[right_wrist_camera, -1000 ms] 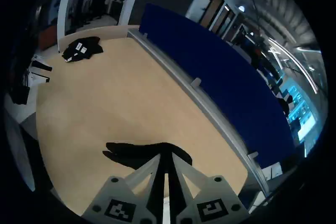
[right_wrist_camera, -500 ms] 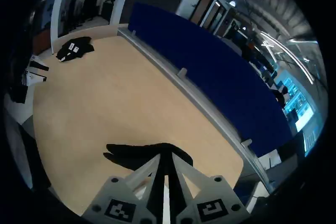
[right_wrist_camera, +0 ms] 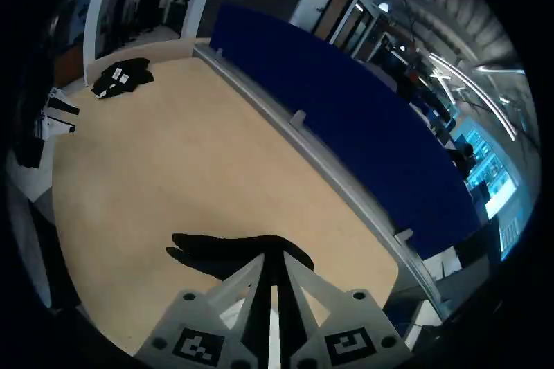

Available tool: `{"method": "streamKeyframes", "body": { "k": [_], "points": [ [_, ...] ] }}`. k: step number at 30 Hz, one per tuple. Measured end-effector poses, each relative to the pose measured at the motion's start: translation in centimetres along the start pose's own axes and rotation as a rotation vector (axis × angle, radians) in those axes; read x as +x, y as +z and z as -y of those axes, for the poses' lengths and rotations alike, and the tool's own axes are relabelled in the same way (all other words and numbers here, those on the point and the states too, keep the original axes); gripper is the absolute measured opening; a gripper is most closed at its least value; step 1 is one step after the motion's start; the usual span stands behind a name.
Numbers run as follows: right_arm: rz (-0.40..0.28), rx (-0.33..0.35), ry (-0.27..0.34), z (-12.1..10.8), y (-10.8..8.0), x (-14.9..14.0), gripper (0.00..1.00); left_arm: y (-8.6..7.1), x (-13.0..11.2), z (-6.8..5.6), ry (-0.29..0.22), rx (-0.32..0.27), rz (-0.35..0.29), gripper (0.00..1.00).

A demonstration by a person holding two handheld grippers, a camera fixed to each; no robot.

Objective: Fold towel

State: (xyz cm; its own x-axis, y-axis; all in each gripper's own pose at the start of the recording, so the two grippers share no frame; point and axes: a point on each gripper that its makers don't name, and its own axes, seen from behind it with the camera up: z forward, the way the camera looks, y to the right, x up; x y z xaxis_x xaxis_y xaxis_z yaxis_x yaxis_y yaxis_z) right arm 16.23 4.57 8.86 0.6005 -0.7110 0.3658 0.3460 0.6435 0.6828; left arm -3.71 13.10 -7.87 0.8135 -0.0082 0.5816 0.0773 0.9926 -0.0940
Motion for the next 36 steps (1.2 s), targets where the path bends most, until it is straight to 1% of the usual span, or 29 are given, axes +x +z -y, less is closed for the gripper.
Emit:
{"method": "streamKeyframes", "body": {
  "k": [6, 12, 16, 21, 24, 29, 33, 36],
  "points": [
    [-0.005, -0.016, 0.009, -0.9, -0.8, -0.2, 0.04, -0.1, 0.0, -0.1, 0.003, 0.003, 0.000, 0.77],
    [0.001, -0.035, 0.025, -1.5, -2.2, -1.7, 0.04, -0.1, 0.1, -0.7, 0.011, -0.008, 0.000, 0.76],
    [0.016, -0.047, 0.052, -1.5, -3.2, -3.8, 0.04, -0.1, 0.2, -1.4, 0.022, -0.021, 0.000, 0.77],
    [0.049, -0.064, 0.100, -1.5, -4.3, -7.7, 0.04, 0.0, 0.3, -2.4, 0.039, -0.040, 0.000, 0.76],
    [0.071, -0.073, 0.131, -1.2, -5.0, -10.3, 0.04, 0.1, 0.3, -2.9, 0.048, -0.049, 0.002, 0.77],
    [0.107, -0.079, 0.172, -0.1, -5.9, -14.1, 0.04, 0.3, 0.3, -3.6, 0.060, -0.062, 0.007, 0.76],
    [0.116, -0.079, 0.201, 1.0, -6.3, -15.9, 0.04, 0.5, 0.2, -4.1, 0.071, -0.071, 0.010, 0.77],
    [0.109, -0.076, 0.219, 1.6, -6.5, -16.2, 0.04, 0.6, 0.2, -4.5, 0.079, -0.077, 0.012, 0.77]
  ]
}}
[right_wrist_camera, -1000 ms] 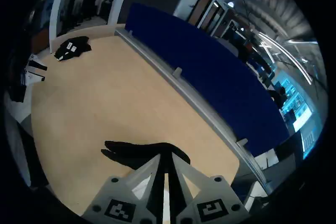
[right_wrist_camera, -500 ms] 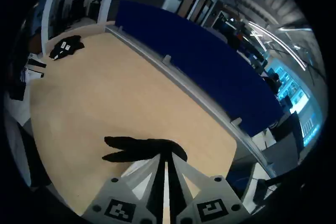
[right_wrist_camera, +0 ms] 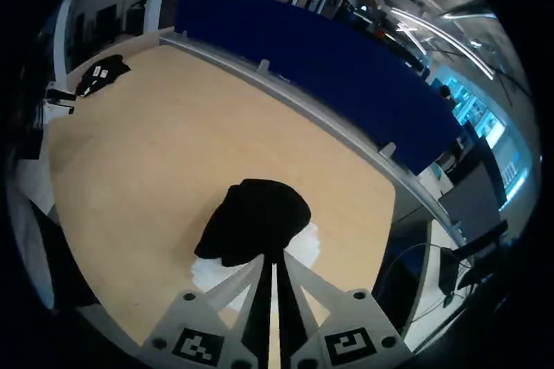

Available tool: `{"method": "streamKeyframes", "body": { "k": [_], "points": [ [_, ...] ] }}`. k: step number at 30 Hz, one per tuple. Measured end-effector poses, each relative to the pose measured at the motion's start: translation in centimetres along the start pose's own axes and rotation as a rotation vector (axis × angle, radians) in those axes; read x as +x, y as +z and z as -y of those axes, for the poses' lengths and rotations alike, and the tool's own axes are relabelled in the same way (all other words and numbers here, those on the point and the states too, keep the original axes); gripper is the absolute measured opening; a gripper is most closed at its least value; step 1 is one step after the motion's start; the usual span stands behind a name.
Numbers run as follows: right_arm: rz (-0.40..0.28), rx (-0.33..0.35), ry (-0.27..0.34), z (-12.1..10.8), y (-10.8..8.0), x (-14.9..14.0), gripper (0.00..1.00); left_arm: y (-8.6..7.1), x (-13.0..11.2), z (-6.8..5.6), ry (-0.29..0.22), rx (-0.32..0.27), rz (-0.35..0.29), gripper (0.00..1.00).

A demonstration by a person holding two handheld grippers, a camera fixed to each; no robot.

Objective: Fold towel

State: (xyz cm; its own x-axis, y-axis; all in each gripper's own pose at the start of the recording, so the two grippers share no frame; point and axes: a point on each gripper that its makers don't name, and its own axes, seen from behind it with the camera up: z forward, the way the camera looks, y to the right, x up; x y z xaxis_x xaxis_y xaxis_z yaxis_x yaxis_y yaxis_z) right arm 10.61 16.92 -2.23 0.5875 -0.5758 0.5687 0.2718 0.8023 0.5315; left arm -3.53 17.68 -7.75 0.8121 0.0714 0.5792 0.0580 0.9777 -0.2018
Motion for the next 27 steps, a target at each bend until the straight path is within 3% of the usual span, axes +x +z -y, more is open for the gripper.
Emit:
{"method": "streamKeyframes", "body": {
  "k": [9, 18, 27],
  "points": [
    [-0.037, 0.017, 0.013, 1.2, 0.1, 2.1, 0.04, 0.0, 0.2, -1.0, 0.014, -0.018, -0.003, 0.76],
    [-0.065, 0.029, -0.023, 2.1, 0.2, 5.6, 0.04, -0.3, 0.2, -0.2, 0.002, -0.006, -0.013, 0.77],
    [-0.054, 0.037, -0.029, 3.3, 0.7, 5.3, 0.04, -0.5, -0.1, 0.7, -0.007, 0.004, -0.014, 0.77]
  ]
}}
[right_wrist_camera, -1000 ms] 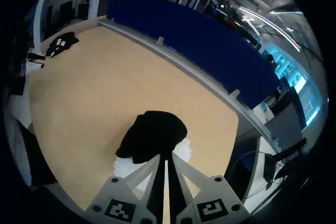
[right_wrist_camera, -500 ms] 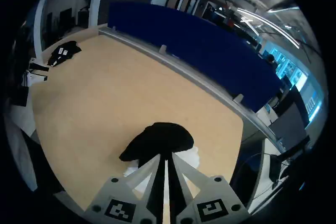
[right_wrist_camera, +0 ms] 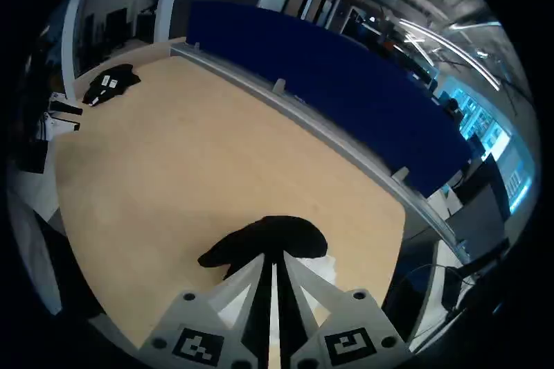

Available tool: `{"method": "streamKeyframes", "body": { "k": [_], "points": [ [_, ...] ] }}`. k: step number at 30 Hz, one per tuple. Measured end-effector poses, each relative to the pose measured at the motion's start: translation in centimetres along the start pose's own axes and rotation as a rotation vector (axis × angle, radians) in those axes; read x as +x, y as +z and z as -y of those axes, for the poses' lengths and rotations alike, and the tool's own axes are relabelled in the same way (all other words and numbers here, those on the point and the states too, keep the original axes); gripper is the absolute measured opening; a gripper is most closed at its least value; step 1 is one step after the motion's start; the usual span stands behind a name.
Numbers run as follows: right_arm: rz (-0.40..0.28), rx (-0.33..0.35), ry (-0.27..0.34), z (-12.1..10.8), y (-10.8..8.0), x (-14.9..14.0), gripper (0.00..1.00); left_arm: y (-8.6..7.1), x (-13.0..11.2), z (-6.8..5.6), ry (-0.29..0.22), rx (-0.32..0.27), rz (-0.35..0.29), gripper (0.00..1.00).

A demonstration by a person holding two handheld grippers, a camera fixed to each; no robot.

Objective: Fold towel

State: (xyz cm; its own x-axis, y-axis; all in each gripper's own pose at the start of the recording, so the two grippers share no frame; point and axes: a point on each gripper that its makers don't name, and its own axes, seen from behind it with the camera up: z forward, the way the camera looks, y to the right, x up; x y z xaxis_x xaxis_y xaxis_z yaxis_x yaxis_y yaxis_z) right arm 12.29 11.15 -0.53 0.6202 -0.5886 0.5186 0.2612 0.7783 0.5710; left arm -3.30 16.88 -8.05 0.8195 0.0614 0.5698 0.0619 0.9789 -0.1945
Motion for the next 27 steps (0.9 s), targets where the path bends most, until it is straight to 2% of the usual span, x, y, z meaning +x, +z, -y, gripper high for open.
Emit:
{"method": "streamKeyframes", "body": {
  "k": [9, 17, 21, 27],
  "points": [
    [0.019, -0.027, 0.029, 0.1, -0.2, -2.6, 0.04, 0.1, 0.1, -0.3, 0.009, -0.009, 0.001, 0.77],
    [0.086, -0.074, 0.076, -0.9, -0.3, -8.8, 0.04, -0.1, -0.1, -0.6, 0.030, -0.017, 0.011, 0.77],
    [0.119, -0.096, 0.121, -1.3, 0.2, -12.2, 0.04, -0.2, -0.4, -0.8, 0.043, -0.020, 0.021, 0.77],
    [0.131, -0.129, 0.209, -2.0, 0.9, -15.5, 0.04, -0.4, -0.7, -1.2, 0.062, -0.023, 0.031, 0.77]
  ]
}}
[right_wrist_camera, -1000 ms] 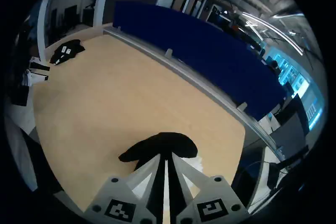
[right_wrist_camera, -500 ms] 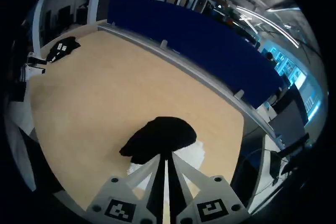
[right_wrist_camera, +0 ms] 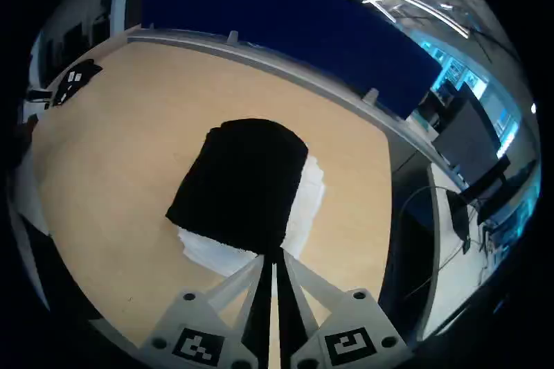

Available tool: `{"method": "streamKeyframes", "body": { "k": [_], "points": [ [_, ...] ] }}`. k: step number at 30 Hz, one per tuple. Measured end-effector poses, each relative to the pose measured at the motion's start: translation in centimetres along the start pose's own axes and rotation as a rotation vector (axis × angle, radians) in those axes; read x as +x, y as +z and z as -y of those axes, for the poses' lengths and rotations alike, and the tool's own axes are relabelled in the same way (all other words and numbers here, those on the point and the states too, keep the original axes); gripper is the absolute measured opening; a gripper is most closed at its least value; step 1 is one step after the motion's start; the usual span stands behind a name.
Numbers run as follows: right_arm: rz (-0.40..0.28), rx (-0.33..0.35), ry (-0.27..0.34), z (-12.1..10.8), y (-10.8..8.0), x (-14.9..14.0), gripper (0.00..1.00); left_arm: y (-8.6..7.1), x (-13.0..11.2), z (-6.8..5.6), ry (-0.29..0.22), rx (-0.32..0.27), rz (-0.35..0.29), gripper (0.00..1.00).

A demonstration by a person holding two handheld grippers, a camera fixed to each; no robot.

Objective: Fold towel

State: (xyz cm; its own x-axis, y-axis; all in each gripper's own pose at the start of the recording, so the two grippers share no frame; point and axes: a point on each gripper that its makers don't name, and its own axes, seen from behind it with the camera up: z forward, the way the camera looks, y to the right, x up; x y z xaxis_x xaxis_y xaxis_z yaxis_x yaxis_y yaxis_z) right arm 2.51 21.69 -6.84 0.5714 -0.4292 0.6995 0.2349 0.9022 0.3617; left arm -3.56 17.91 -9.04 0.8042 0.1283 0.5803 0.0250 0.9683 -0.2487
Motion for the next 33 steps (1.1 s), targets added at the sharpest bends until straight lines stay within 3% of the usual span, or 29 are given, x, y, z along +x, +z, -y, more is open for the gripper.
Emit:
{"method": "streamKeyframes", "body": {
  "k": [8, 18, 28, 31, 33],
  "points": [
    [0.045, -0.018, 0.087, -0.4, 1.8, -3.4, 0.04, -0.1, 0.0, -0.6, 0.028, -0.003, 0.003, 0.76],
    [0.083, -0.009, 0.176, 1.3, 4.0, -6.0, 0.04, 0.0, -0.1, -1.2, 0.031, -0.008, 0.009, 0.77],
    [0.063, -0.028, 0.181, 1.1, 4.1, -5.4, 0.04, 0.2, 0.2, -0.9, 0.030, -0.003, 0.009, 0.77],
    [0.047, -0.048, 0.179, 0.7, 3.8, -5.1, 0.09, 0.4, 0.3, -0.9, 0.028, -0.004, 0.009, 0.77],
    [0.032, -0.064, 0.181, 0.4, 3.4, -4.8, 0.19, 0.5, 0.3, -0.9, 0.027, -0.006, 0.010, 0.77]
  ]
}}
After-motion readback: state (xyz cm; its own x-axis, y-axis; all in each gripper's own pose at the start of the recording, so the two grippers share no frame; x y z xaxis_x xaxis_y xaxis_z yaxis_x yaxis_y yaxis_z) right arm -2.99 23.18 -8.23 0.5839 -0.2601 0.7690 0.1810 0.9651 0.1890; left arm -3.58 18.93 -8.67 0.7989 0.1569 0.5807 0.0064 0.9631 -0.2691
